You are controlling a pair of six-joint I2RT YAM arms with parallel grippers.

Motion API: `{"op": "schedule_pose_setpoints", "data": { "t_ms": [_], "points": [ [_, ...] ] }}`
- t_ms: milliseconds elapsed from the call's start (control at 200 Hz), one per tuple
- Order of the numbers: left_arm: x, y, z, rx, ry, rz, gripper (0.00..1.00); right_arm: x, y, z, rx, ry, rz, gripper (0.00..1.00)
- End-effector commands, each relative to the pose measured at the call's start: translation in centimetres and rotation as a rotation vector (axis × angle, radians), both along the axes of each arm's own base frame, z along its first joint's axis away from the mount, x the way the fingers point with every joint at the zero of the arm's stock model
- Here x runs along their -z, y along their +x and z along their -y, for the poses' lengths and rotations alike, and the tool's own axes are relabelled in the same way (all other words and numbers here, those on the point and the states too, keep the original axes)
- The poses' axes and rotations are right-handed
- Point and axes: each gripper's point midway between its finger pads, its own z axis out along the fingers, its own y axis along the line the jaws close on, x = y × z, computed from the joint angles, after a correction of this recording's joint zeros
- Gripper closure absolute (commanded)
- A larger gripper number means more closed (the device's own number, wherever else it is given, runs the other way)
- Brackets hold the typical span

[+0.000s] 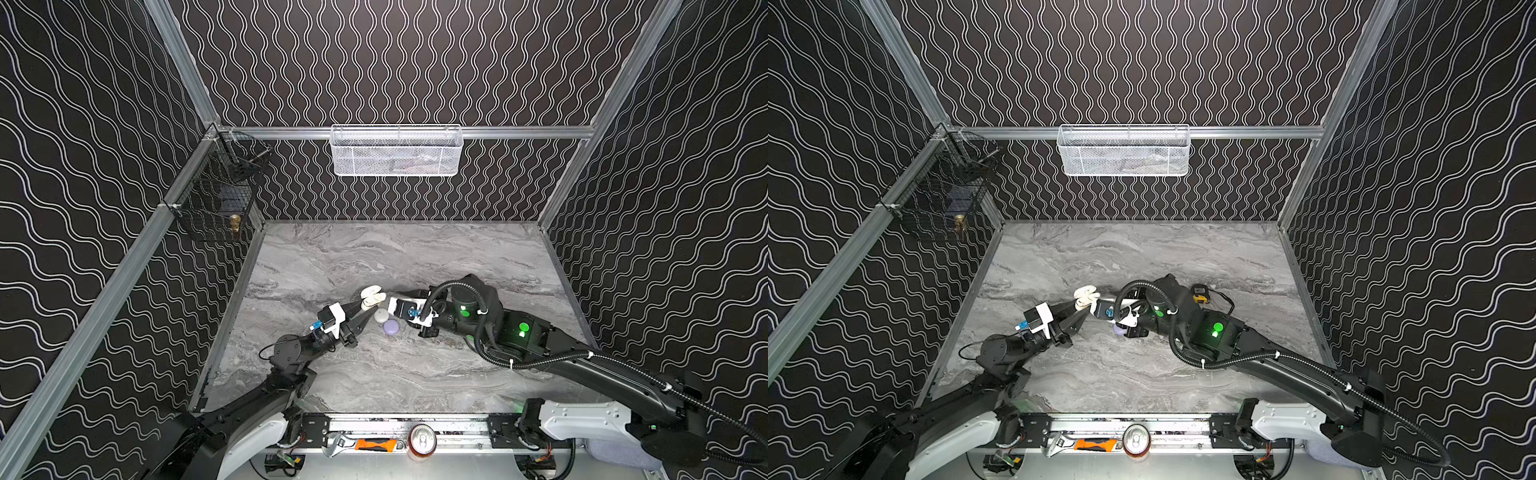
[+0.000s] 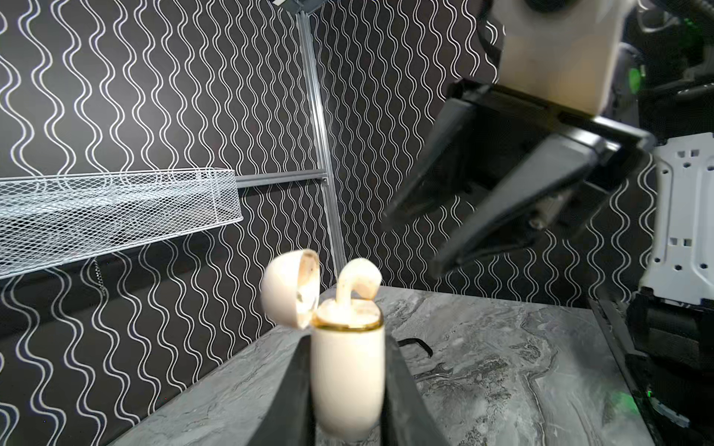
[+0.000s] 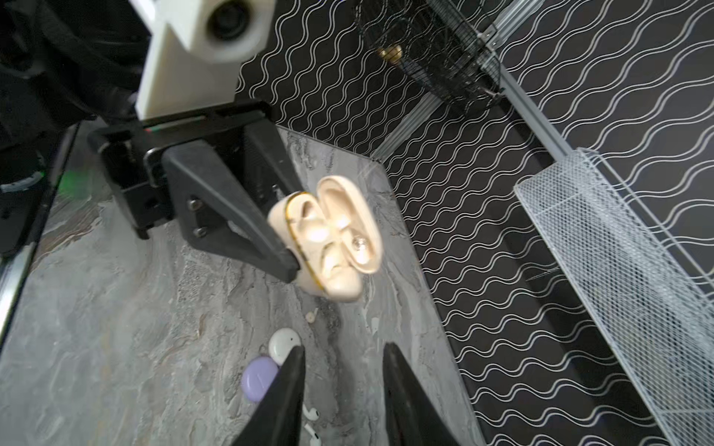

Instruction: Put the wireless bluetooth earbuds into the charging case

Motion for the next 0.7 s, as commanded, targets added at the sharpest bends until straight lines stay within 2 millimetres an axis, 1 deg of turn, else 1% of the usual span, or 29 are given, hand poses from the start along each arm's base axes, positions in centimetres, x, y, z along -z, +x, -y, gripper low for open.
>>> {"op": "schedule_pose_setpoints", "data": {
  "t_ms": [0,100,175,240,551,696],
  "points": [
    [-0.8,-0.6,0.4,0.021,0.017,0.056,1.0,-0.7,-0.4,0.5,-0.029,-0.026,0.039,0.64],
    [-0.7,-0.9,0.9,0.036,0.036,0.061,1.0,-0.5,-0.4,0.8,-0.041,-0.057,0.04,0.65],
    [-0.7,-1.2,1.3,0.056,0.047,0.071,1.0,0.4,-0.4,0.8,-0.052,-0.094,0.032,0.65],
    [-0.6,-1.2,1.5,0.067,0.057,0.068,1.0,0.8,-0.4,0.7,-0.056,-0.108,0.033,0.65],
    [-0.3,-1.5,2.2,0.091,0.082,0.078,1.0,-0.1,-0.5,0.1,-0.078,-0.093,0.037,0.66],
    [-0.4,-1.7,2.4,0.102,0.087,0.083,1.0,0.5,-0.4,-0.4,-0.088,-0.115,0.02,0.68]
  ]
}}
